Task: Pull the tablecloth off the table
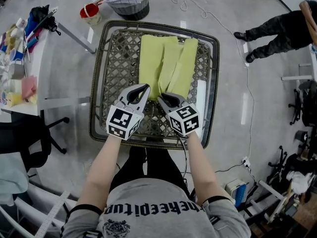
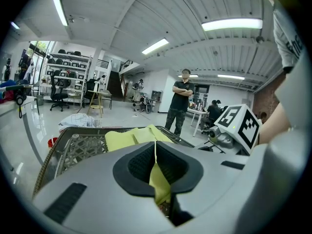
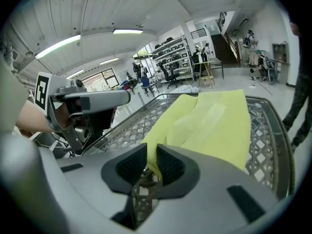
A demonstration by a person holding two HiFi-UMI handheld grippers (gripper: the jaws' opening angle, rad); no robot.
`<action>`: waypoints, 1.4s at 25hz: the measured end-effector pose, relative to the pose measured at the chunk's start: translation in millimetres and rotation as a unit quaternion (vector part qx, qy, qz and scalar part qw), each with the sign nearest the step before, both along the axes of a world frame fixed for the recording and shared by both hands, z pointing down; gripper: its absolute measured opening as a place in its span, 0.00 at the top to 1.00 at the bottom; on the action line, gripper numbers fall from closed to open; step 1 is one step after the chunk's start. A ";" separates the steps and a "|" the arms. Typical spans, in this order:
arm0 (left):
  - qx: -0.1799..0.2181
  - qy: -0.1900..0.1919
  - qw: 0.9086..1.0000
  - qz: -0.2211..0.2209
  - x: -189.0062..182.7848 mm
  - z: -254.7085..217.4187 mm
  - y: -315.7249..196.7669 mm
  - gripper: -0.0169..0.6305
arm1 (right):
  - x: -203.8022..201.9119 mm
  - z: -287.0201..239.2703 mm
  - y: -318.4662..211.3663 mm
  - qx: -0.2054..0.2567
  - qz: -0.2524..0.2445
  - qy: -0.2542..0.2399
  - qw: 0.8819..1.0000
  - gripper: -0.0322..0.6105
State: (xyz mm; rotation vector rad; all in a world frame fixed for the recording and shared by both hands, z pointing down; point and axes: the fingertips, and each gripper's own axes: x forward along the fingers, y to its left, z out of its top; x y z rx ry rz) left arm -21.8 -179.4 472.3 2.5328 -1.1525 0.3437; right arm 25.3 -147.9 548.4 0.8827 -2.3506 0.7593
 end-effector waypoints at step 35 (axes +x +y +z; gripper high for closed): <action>0.048 0.011 0.997 0.055 42.0 -55.5 38.5 0.94 | 37.1 -120.8 22.6 0.140 0.091 -0.061 0.984 0.93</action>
